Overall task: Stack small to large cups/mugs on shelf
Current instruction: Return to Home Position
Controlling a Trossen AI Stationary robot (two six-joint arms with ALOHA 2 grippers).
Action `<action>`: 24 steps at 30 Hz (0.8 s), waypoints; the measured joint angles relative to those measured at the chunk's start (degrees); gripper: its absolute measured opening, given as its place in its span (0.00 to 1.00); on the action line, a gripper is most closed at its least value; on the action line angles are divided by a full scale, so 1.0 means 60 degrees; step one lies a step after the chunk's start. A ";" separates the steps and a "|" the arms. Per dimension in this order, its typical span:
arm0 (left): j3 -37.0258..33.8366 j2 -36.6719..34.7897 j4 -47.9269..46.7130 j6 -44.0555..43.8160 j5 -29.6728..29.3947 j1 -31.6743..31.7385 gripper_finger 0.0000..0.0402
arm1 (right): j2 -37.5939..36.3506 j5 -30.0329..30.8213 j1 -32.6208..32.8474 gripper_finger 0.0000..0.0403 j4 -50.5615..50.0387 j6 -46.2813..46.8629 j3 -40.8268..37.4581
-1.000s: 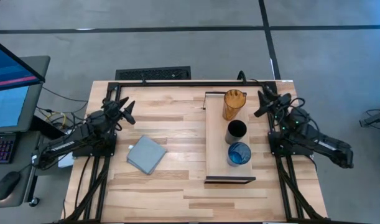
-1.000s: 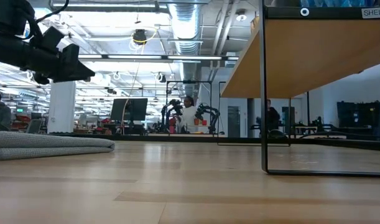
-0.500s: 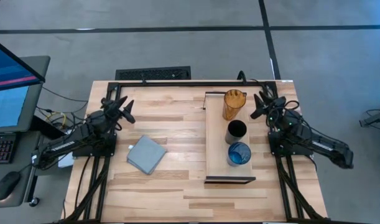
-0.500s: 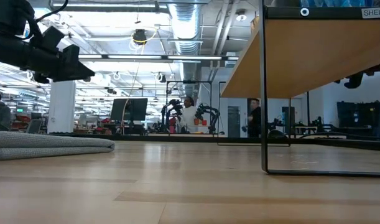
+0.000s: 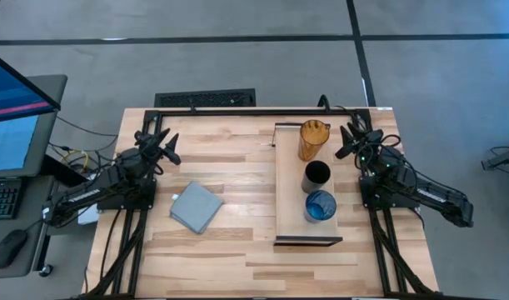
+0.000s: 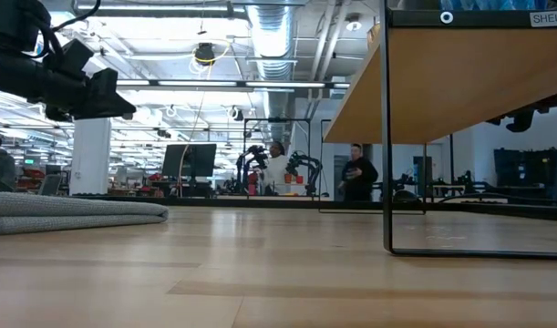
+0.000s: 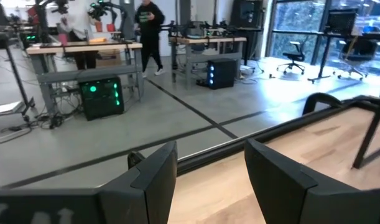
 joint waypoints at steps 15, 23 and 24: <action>0.0004 -0.0002 -0.0034 0.0205 0.0053 0.0000 0.45 | 0.0000 -0.0015 0.0000 0.45 -0.0001 0.0004 -0.0004; 0.0000 -0.0003 -0.0041 0.0205 0.0053 0.0000 0.45 | 0.0000 -0.0018 0.0000 0.45 -0.0001 0.0006 -0.0004; 0.0000 0.0000 -0.0045 0.0205 0.0053 0.0000 0.45 | 0.0000 -0.0018 0.0000 0.45 -0.0001 0.0007 -0.0004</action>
